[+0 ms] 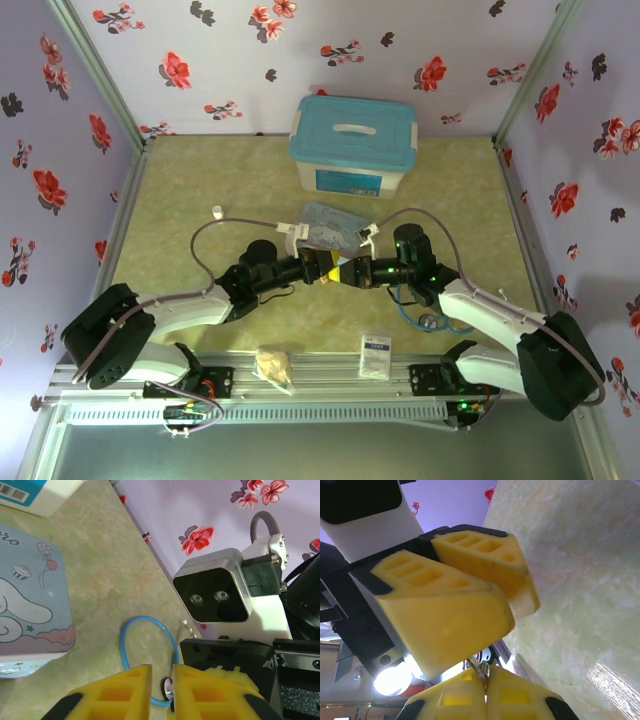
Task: Unlock a padlock with a key
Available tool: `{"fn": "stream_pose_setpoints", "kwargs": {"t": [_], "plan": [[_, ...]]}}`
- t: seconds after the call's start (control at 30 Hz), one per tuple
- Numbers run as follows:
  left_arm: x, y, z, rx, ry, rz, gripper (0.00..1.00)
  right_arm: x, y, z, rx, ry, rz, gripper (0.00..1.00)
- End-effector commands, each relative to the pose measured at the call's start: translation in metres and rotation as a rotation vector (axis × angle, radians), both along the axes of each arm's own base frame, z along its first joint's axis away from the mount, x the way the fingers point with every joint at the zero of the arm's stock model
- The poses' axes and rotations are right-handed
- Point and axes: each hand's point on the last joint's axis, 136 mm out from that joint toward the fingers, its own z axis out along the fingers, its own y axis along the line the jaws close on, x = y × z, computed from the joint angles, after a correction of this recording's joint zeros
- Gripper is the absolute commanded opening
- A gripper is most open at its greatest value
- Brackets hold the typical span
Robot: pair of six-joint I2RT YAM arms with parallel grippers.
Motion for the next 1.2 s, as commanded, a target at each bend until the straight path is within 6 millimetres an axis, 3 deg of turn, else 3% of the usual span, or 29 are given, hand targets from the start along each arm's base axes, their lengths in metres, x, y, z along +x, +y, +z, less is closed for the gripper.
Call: {"fn": "stream_pose_setpoints", "kwargs": {"t": [0.0,0.17,0.3,0.33,0.37,0.47,0.6,0.7,0.8,0.9,0.97,1.03,1.17], "plan": [[-0.005,-0.005,0.001,0.0,-0.021,-0.049,0.17,-0.004,0.001,0.007,0.027,-0.02,0.015,0.0],[-0.006,-0.004,-0.005,0.019,-0.007,-0.047,0.0,-0.001,0.0,0.007,0.017,-0.029,0.003,0.0],[0.004,0.005,-0.004,0.043,-0.001,0.021,0.0,0.011,-0.004,0.01,0.03,-0.051,-0.068,0.05],[0.009,0.009,-0.001,0.039,-0.001,0.057,0.0,0.014,-0.005,0.012,0.037,-0.057,-0.087,0.2],[0.015,0.014,0.003,0.03,0.005,0.103,0.0,0.018,-0.007,0.016,0.049,-0.071,-0.115,0.44],[0.039,0.039,0.01,-0.035,0.085,0.298,0.0,0.035,-0.013,0.035,0.126,-0.124,-0.224,0.83],[0.054,0.059,0.034,-0.256,0.148,0.446,0.0,0.055,-0.013,0.07,0.303,-0.134,-0.332,0.93],[0.057,0.055,0.053,-0.328,0.134,0.442,0.0,0.057,-0.001,0.084,0.374,-0.145,-0.306,0.88],[0.057,0.055,0.041,-0.249,0.163,0.453,0.0,0.064,0.004,0.058,0.294,-0.093,-0.313,0.84],[0.048,0.055,0.016,-0.056,0.161,0.431,0.0,0.058,-0.005,0.011,0.093,-0.048,-0.327,0.81],[0.037,0.055,-0.005,0.166,0.139,0.387,0.0,0.054,-0.029,-0.025,-0.131,-0.031,-0.396,0.81],[0.027,0.056,-0.024,0.31,0.143,0.337,0.06,0.048,-0.06,-0.048,-0.319,-0.038,-0.478,0.77],[0.013,0.066,-0.049,0.289,0.213,0.334,0.08,0.022,-0.093,-0.069,-0.576,-0.072,-0.437,0.71]]}}
